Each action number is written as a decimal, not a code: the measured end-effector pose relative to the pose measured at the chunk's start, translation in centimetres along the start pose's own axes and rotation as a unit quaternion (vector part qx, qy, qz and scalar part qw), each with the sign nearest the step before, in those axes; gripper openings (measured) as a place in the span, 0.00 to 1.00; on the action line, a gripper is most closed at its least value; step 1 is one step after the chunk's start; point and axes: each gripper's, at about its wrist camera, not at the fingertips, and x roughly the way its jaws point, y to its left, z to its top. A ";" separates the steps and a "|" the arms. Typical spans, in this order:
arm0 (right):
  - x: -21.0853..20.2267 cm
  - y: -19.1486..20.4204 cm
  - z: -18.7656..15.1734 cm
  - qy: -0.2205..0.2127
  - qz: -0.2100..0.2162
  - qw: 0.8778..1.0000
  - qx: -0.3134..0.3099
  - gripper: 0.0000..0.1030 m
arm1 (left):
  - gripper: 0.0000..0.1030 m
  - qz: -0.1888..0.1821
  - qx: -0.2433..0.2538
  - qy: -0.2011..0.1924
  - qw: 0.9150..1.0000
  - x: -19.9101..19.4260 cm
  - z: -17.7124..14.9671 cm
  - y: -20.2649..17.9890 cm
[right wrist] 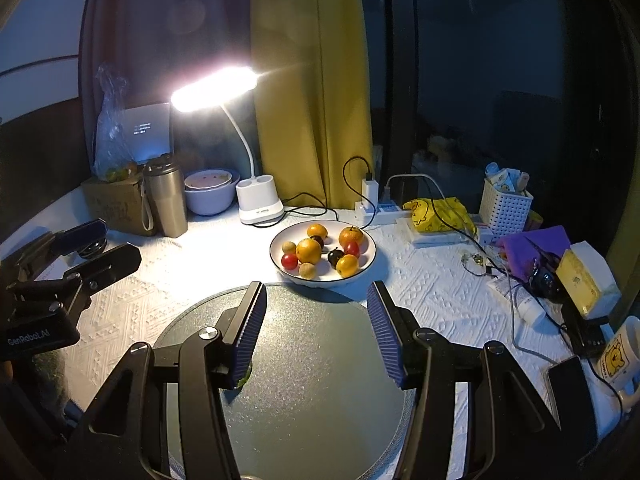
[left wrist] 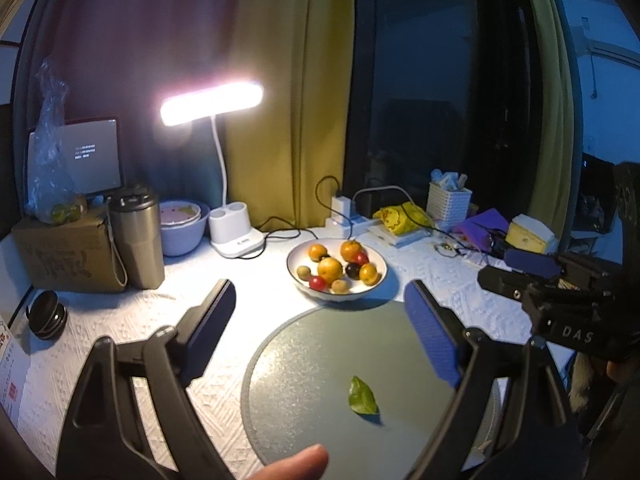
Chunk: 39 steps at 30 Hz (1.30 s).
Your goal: Organize fruits
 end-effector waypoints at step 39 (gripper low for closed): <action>0.6 -0.7 0.1 0.001 -0.002 1.000 0.003 0.54 | 0.85 -0.003 0.005 0.002 1.000 0.8 0.4 -0.3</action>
